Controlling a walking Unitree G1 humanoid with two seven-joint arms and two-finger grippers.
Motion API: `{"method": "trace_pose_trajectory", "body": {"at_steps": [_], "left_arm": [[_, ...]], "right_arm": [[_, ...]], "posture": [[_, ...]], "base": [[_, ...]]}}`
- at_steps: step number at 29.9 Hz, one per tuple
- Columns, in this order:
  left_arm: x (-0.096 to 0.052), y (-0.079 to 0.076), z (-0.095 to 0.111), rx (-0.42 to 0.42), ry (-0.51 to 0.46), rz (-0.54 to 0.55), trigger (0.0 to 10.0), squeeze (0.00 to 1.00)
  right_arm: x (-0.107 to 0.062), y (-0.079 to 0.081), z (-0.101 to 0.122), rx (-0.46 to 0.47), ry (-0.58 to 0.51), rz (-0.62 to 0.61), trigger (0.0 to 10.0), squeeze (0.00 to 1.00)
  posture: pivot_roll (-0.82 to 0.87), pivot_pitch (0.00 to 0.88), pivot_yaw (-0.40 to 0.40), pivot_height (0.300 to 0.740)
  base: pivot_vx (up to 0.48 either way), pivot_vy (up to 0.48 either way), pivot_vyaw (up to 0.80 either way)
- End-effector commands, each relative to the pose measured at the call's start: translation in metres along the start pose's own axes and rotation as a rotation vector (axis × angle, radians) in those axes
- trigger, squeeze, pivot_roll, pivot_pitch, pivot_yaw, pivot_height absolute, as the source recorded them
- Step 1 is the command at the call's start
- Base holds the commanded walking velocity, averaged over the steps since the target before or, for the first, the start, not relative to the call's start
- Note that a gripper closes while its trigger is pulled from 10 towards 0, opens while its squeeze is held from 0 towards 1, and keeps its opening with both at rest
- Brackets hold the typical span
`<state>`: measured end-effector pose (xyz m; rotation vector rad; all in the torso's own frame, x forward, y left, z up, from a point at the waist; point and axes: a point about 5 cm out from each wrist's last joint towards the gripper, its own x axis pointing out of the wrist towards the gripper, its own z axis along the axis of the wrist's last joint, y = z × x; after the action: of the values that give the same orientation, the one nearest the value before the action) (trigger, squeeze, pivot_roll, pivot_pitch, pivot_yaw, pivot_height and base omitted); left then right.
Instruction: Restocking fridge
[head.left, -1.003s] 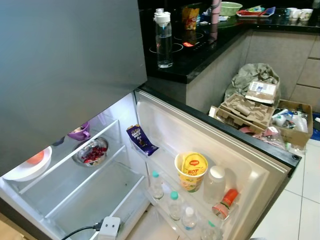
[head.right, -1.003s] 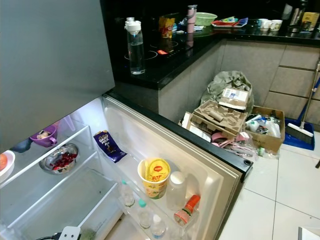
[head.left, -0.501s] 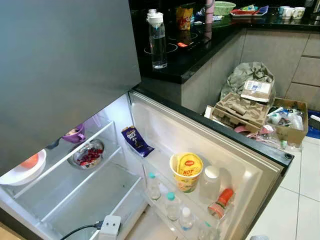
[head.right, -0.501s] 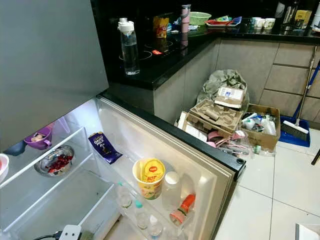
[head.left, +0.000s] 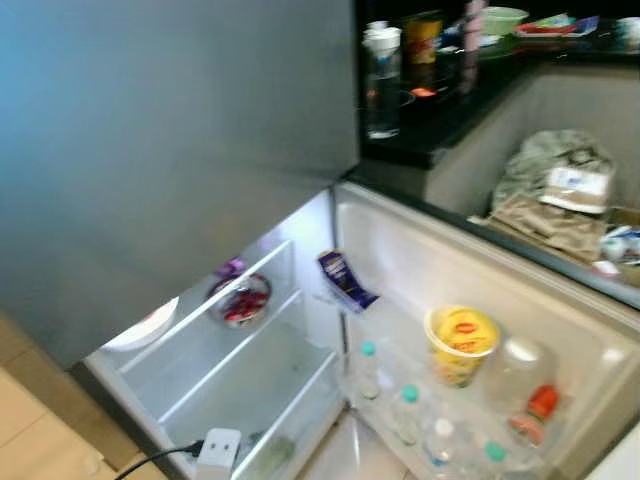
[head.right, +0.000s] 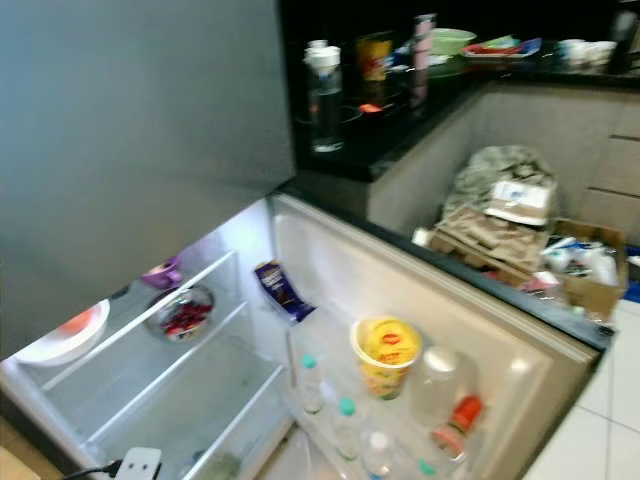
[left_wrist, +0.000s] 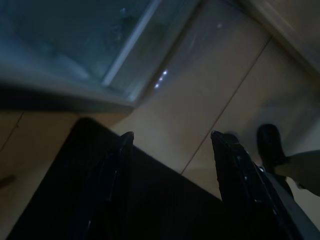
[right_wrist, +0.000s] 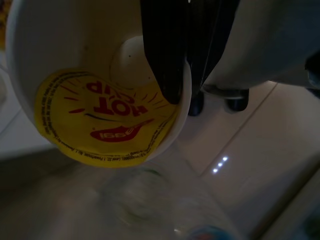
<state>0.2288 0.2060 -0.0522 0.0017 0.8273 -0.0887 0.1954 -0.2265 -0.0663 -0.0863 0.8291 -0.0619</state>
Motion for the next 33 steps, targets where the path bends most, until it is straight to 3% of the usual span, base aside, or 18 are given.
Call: {"method": "trace_pose_trajectory", "body": {"at_steps": [1, 5, 18, 33], "left_arm": [[-0.0019, 0.0032, -0.0073, 0.036, 0.034, 0.0, 10.0, 0.0], [-0.0019, 0.0031, -0.0068, 0.055, 0.036, -0.008, 10.0, 0.0], [-0.0039, 0.0073, -0.0104, 0.124, 0.072, -0.03, 10.0, 0.0], [-0.0013, 0.0021, -0.0042, 0.191, 0.079, -0.062, 10.0, 0.0]], "right_arm": [[-0.0015, 0.0005, -0.0061, 0.022, 0.015, -0.005, 10.0, 0.0], [-0.0018, 0.0006, -0.0071, 0.025, 0.016, -0.007, 10.0, 0.0], [-0.0034, 0.0027, -0.0125, 0.044, 0.021, -0.012, 10.0, 0.0], [-0.0026, 0.0005, -0.009, 0.075, 0.007, -0.033, 10.0, 0.0]], "posture": [[-0.14, 0.146, 0.083, 0.74], [-0.14, 0.148, 0.084, 0.74], [-0.13, 0.139, 0.104, 0.74], [-0.13, 0.135, 0.122, 0.74]], "base": [[0.0, 0.0, 0.0], [0.0, 0.0, 0.0], [0.0, -0.48, 0.0], [0.0, -0.474, 0.0]]}}
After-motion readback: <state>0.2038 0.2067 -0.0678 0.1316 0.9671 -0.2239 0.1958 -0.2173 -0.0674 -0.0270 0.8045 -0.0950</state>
